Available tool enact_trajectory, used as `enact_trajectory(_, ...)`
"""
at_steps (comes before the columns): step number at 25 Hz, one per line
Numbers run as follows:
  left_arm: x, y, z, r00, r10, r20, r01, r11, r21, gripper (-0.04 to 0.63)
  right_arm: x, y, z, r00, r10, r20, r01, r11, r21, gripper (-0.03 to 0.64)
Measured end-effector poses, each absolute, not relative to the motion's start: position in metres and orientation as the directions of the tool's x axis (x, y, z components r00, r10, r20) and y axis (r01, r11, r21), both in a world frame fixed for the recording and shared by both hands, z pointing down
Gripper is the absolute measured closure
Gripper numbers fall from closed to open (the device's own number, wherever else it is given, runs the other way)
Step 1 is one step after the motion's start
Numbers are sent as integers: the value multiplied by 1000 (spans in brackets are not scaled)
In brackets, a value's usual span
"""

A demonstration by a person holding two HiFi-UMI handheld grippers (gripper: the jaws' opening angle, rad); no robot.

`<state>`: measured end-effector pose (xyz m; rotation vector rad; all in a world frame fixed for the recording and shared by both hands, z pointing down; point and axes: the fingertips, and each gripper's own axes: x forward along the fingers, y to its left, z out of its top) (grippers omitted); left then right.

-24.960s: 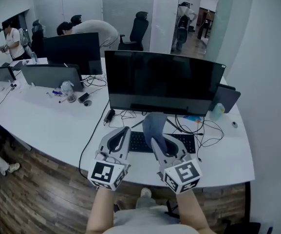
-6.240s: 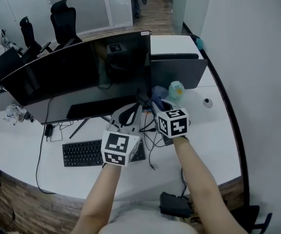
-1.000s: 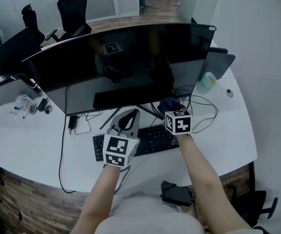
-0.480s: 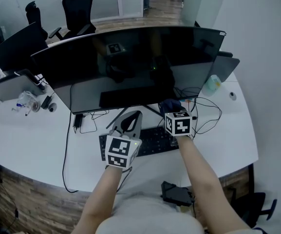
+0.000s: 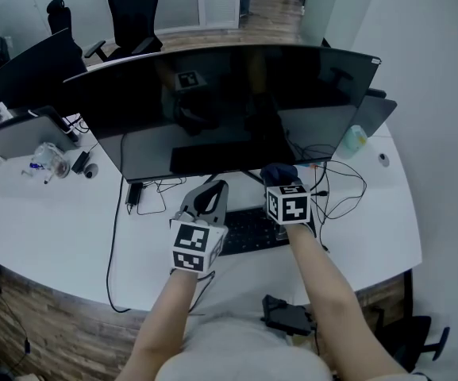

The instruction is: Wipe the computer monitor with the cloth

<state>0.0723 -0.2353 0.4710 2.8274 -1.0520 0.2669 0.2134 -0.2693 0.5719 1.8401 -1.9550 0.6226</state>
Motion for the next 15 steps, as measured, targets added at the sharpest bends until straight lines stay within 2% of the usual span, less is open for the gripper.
enact_trajectory(15, 30, -247, 477, 725, -660, 197, -682, -728, 73, 589, 179, -275, 576, -59, -823, 565, -998, 56, -22, 548)
